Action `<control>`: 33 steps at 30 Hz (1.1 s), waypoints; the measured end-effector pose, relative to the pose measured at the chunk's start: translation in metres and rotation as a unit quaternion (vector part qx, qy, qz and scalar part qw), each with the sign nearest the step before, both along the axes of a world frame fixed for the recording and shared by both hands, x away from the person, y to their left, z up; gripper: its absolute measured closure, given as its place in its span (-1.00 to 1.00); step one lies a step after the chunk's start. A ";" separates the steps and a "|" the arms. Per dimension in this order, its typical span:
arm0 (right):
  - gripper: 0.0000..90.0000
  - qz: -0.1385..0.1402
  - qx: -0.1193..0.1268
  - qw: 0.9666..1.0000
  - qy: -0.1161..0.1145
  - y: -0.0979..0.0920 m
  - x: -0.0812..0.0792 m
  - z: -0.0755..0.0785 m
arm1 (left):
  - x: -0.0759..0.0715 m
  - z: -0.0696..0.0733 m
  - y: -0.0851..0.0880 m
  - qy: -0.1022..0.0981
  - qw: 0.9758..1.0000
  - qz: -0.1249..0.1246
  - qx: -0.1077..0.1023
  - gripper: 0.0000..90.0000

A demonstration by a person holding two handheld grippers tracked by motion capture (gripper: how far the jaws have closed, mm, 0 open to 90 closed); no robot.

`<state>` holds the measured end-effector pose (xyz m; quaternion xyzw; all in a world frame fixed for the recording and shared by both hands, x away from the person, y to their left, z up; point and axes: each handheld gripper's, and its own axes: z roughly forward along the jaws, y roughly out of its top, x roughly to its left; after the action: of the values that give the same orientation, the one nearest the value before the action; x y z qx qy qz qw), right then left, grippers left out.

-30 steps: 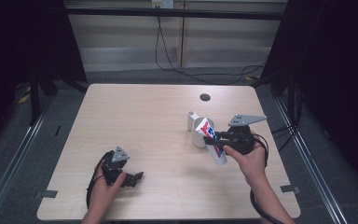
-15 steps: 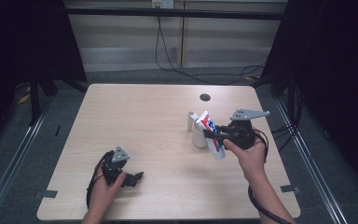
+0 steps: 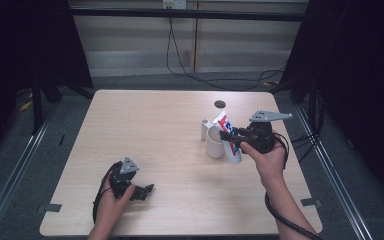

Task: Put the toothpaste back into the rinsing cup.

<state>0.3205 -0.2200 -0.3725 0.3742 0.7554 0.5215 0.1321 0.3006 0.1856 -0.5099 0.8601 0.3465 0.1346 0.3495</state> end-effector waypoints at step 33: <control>0.52 -0.049 0.024 0.998 -0.031 0.006 0.026 0.009 | 0.000 0.000 0.000 0.000 1.000 0.000 0.001 -1.00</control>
<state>0.3463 -0.2140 -0.3636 0.3976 0.7187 0.5440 0.1715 0.3007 0.1857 -0.5098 0.8604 0.3458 0.1350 0.3491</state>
